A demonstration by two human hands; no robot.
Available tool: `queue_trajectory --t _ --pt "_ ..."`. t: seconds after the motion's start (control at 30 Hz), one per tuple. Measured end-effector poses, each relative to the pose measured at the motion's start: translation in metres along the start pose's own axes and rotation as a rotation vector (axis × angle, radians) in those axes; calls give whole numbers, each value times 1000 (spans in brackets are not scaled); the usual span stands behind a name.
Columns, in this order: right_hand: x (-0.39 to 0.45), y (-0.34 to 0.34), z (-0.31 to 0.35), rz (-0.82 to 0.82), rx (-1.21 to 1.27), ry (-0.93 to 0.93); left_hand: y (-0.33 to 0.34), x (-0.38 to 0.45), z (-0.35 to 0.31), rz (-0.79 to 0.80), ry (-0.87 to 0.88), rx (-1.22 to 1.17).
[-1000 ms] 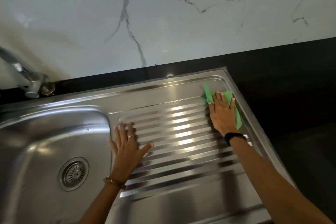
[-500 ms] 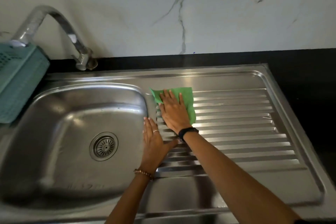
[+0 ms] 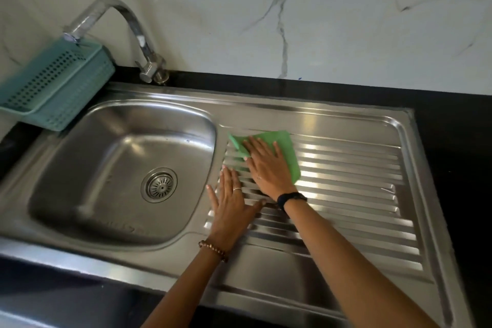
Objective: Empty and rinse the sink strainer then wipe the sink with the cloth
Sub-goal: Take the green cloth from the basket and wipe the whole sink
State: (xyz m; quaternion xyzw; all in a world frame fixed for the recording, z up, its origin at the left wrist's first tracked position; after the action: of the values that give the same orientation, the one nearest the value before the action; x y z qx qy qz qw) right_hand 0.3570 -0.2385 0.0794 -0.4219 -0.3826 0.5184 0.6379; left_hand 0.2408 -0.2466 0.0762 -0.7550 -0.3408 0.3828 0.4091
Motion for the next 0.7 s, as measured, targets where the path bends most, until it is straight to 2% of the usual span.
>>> queue_trajectory --t 0.23,0.37,0.47,0.7 --pt "-124 -59 -119 -53 -90 290 49 -47 -126 124 299 -14" --pt "-175 -83 -159 -61 -205 459 89 -69 -174 224 401 43" --pt "-192 -86 -163 -57 -179 532 115 -75 -186 280 376 133" --pt "-249 -71 -125 -35 -247 587 124 -69 -184 280 379 243"
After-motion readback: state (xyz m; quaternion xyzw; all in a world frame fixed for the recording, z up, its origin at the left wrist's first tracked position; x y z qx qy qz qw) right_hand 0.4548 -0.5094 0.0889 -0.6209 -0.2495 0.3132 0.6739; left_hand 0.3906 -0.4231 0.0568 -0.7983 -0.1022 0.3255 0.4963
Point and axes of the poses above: each hand's wrist, its own x-axis towards the middle knuckle, its own y-axis out of the palm, z = x × y, the point moved 7 cm from there along x, towards the middle knuckle, and after that the axes turned 11 degrees about -y, right-handed, at the moved point
